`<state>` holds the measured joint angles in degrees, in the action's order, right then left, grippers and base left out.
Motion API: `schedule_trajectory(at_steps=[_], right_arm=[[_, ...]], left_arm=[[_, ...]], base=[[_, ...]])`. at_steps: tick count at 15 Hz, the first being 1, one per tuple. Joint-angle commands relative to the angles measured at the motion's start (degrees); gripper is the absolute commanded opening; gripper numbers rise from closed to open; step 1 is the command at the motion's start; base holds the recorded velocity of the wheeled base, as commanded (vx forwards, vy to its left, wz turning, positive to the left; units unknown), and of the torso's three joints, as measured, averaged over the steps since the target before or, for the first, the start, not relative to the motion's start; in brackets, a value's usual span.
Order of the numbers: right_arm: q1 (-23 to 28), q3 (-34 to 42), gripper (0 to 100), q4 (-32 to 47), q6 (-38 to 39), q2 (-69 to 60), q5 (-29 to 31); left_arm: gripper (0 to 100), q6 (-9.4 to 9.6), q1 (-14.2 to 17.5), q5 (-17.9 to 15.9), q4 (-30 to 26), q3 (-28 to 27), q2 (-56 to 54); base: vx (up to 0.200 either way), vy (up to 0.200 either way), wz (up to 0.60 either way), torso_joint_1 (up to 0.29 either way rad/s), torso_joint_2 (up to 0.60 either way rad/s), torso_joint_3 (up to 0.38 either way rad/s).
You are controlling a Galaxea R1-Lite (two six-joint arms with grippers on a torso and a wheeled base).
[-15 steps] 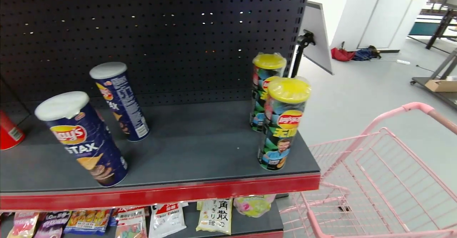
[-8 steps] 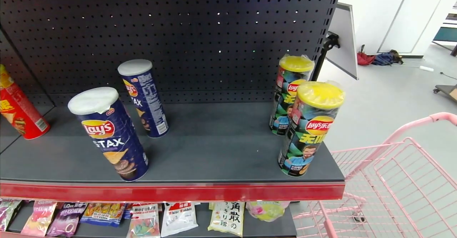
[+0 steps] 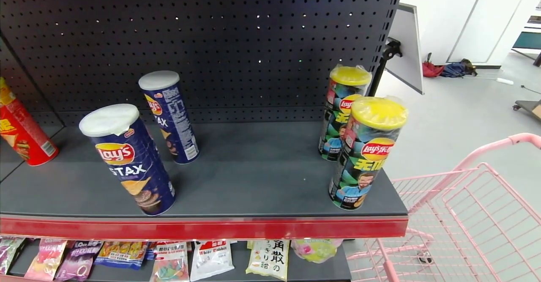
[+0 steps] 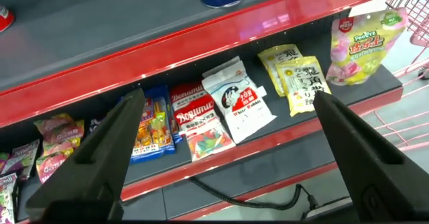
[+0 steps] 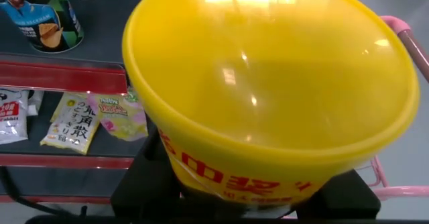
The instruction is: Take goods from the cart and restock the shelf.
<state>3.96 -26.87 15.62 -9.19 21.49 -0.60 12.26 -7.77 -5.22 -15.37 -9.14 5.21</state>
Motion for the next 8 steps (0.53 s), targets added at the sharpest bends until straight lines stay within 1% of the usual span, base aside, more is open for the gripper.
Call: schedule_trajectory(at_steps=[1, 2, 5, 8], right_arm=[[-0.01, 0.41, 0, 0.03, -0.04, -0.22, -0.02], [-0.01, 0.41, 0, 0.03, -0.04, -0.22, 0.07], [-0.01, 0.76, 0, -0.06, -0.04, -0.31, 0.16], [-0.01, 1.47, 0, 0.03, -0.04, -1.01, 0.16]], left_arm=[[100, 0.04, 0.03, 0.03, -0.01, 0.00, -0.02], [100, 0.04, 0.03, 0.03, -0.01, 0.00, -0.02], [100, 0.13, 0.03, -0.06, -0.01, 0.00, -0.02], [100, -0.05, 0.03, -0.06, -0.01, 0.00, 0.07]], base=[[-0.200, 0.000, 0.00, -0.002, 0.00, 0.007], [-0.200, 0.000, 0.00, 0.007, 0.01, -0.007], [0.000, 0.000, 0.00, 0.000, 0.00, 0.000], [0.000, 0.200, 0.00, 0.004, 0.00, 0.002]])
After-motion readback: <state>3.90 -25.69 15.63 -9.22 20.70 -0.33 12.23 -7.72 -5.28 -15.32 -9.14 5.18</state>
